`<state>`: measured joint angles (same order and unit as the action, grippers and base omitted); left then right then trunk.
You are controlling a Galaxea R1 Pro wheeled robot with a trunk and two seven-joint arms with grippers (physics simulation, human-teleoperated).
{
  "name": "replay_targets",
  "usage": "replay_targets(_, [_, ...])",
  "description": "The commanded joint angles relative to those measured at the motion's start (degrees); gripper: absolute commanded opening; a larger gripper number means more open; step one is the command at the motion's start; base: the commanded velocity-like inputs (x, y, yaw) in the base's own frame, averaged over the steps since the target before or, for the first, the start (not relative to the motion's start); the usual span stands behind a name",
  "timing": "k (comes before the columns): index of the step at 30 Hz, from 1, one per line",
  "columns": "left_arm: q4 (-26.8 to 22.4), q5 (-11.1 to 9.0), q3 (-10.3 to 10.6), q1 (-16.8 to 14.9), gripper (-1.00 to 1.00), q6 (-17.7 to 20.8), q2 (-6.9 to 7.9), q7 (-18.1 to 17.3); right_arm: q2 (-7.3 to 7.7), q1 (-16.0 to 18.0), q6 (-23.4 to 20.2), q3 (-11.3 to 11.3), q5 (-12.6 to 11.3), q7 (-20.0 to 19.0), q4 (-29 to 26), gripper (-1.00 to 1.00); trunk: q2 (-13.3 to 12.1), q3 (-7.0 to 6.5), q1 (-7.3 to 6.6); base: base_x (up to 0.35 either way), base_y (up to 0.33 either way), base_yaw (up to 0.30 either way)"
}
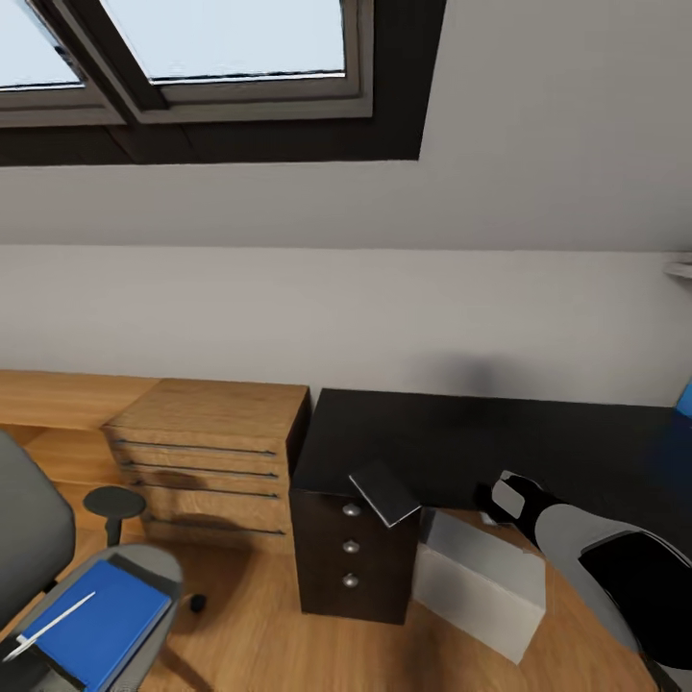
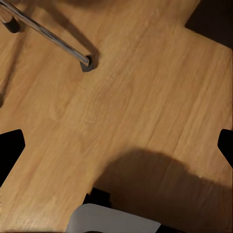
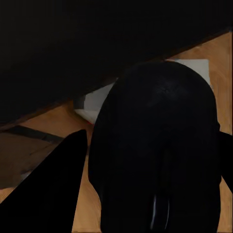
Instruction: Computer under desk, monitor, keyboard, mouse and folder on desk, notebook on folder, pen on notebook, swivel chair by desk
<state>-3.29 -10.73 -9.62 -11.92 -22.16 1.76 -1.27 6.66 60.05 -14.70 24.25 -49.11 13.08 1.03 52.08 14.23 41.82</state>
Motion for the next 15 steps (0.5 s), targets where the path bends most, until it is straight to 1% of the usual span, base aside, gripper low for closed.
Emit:
replay_targets(1, [0.0, -0.1, -0.2, 0.0, 1.0, -0.2, 0.0, -0.1, 0.0, 0.1, -0.2, 0.5, -0.4, 0.1, 0.0, -1.0, 0.1, 0.09, -0.03, -0.298, 0.149, -0.261])
replay_targets(7, [0.0, -0.2, -0.2, 0.0, 1.0, -0.2, 0.0, -0.1, 0.02, 0.1, -0.2, 0.4, -0.4, 0.1, 0.0, -1.0, 0.1, 0.13, -0.03, -0.282, 0.211, -0.261])
replay_targets(9, [0.0, -0.2, -0.2, 0.0, 1.0, -0.2, 0.0, -0.1, 0.02, 0.1, -0.2, 0.4, -0.4, 0.1, 0.0, -1.0, 0.1, 0.16, -0.03, -0.21, 0.17, -0.261])
replay_targets(15, [0.0, -0.2, -0.2, 0.0, 1.0, -0.2, 0.0, -0.1, 0.11, 0.1, -0.2, 0.4, -0.4, 0.1, 0.0, -1.0, 0.1, 0.21, -0.03, -0.058, 0.045, -0.261])
